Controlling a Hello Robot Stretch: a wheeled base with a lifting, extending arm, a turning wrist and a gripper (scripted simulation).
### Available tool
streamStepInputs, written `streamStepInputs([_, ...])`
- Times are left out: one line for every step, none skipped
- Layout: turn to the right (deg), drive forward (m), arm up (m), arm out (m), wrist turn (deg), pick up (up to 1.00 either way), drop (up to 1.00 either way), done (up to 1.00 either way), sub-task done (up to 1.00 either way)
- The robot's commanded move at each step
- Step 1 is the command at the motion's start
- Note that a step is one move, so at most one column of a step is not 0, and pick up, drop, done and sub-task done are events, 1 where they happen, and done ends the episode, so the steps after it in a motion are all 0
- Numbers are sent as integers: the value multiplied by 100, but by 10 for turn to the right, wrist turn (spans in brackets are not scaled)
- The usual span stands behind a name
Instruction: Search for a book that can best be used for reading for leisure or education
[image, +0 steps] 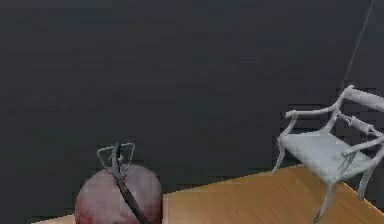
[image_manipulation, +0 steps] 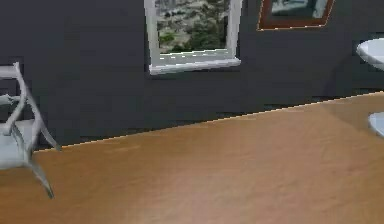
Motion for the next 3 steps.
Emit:
streamStepInputs([450,0,0,0,0,0,0,0,0])
streamStepInputs([450,0,0,0,0,0,0,0,0])
streamStepInputs([390,0,0,0,0,0,0,0,0])
